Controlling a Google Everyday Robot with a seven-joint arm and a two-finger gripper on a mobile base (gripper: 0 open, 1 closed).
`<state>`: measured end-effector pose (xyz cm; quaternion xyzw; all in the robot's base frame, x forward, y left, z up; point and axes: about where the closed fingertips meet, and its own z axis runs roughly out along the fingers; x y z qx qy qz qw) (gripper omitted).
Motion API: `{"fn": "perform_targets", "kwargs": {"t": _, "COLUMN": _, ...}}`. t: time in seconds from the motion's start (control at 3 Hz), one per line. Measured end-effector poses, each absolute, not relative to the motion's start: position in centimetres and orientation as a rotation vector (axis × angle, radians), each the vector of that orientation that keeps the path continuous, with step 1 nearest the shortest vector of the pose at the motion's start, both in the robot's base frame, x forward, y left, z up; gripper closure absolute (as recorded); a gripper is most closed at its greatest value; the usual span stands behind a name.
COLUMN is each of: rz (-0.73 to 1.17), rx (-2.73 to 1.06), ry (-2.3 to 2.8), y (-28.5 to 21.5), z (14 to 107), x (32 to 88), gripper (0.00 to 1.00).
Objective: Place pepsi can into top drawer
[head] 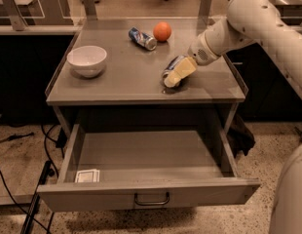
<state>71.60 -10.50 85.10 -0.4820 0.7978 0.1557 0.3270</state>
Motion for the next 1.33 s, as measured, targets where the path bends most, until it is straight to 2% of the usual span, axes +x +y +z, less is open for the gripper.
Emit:
{"fn": "perform_targets", "kwargs": {"t": 0.33, "rz": 0.423, "rx": -1.267, "ry": 2.087, "y": -9.77, "z": 84.54, "x": 71.99, "gripper": 0.0}}
{"fn": "perform_targets", "kwargs": {"t": 0.67, "rz": 0.423, "rx": -1.267, "ry": 2.087, "y": -9.76, "z": 84.53, "x": 71.99, "gripper": 0.16}}
{"fn": "perform_targets", "kwargs": {"t": 1.33, "rz": 0.424, "rx": -1.267, "ry": 2.087, "y": -9.76, "z": 84.53, "x": 71.99, "gripper": 0.62}}
